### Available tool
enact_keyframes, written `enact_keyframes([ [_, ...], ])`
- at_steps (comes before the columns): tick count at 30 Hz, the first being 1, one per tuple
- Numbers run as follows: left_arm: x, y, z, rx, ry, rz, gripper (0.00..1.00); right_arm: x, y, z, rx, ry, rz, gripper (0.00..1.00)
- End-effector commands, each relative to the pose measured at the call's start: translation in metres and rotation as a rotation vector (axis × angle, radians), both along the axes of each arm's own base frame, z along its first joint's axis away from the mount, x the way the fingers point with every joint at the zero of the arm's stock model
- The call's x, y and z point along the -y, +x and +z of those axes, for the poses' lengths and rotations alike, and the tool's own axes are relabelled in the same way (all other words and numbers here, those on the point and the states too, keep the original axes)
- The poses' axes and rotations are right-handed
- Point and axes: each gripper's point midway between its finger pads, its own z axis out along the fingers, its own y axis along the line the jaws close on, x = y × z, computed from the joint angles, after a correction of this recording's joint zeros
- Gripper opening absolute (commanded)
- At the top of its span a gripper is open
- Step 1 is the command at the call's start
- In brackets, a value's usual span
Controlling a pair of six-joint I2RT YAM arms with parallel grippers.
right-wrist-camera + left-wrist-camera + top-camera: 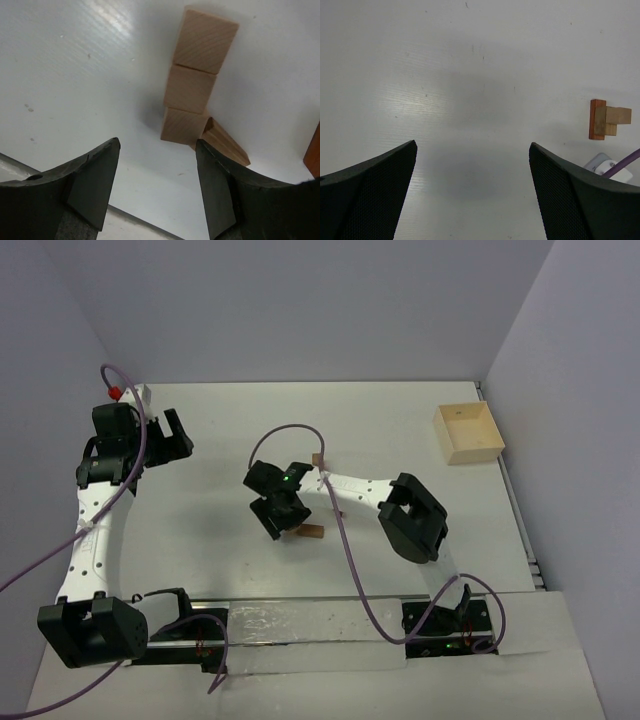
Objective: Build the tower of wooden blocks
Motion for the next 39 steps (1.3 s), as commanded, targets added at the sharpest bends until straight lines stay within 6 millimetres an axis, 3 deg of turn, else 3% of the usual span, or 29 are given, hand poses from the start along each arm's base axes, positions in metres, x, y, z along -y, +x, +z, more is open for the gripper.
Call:
enact_keyframes([
  [1, 0.001, 0.007, 0.010, 0.056, -0.010, -0.016, 0.99, 0.010, 0.021, 0.009, -0.009, 0.023, -0.067, 0.70],
  [8, 0.002, 0.010, 0.007, 0.040, -0.015, -0.023, 0.99, 0.010, 0.029, -0.007, -0.047, -0.002, -0.087, 0.68],
  [18, 0.001, 0.011, 0.003, 0.029, -0.013, -0.021, 0.99, 0.008, 0.023, -0.017, -0.093, -0.010, -0.086, 0.57],
  [30, 0.002, 0.011, 0.003, 0.031, -0.014, -0.020, 0.99, 0.022, 0.031, 0.005, 0.025, 0.048, -0.155, 0.61],
  [39, 0.002, 0.010, 0.002, 0.023, -0.015, -0.021, 0.99, 0.013, 0.052, 0.018, 0.188, 0.223, -0.256, 0.63],
])
